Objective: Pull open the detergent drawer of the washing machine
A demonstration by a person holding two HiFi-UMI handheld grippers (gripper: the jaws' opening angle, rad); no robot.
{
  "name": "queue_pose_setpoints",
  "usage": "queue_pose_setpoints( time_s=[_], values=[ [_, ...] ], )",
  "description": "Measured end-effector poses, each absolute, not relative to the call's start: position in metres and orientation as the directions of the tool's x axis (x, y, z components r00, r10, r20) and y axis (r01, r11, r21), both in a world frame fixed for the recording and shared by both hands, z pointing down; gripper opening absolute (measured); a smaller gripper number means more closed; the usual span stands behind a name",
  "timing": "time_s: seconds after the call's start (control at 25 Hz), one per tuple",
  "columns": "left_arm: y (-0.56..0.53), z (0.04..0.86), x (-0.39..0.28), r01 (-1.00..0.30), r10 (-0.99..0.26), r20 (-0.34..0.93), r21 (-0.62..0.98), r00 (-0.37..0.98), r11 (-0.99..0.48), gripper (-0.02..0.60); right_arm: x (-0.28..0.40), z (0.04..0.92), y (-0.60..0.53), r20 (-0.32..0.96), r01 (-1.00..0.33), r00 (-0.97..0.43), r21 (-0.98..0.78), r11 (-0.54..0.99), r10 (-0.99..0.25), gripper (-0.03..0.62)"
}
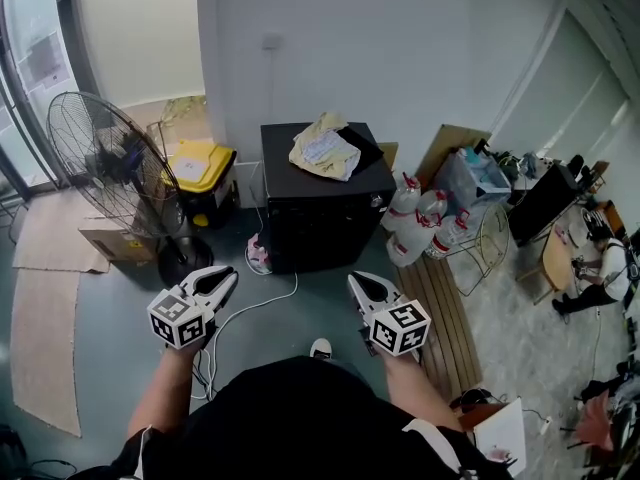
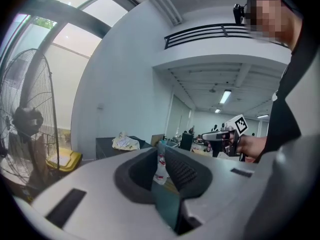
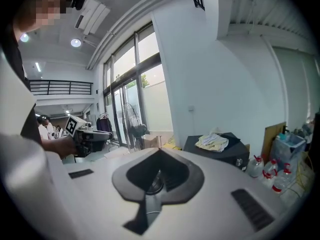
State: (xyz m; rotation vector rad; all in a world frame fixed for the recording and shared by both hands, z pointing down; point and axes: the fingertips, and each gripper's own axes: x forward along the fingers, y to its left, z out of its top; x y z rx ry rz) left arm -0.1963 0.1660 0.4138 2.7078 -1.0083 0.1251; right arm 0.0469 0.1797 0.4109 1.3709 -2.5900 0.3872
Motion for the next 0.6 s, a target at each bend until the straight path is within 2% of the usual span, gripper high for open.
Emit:
queue_pose_setpoints(
  time_s=[0.6],
  values=[
    [0.150, 0.424, -0.194, -0.652, -0.629, 0.170, 0.223, 0.758, -0.725, 0.055, 0.060, 0.428, 0.172, 0.328, -0.841, -0.540, -0.160, 0.517, -0.776, 0.002]
  ],
)
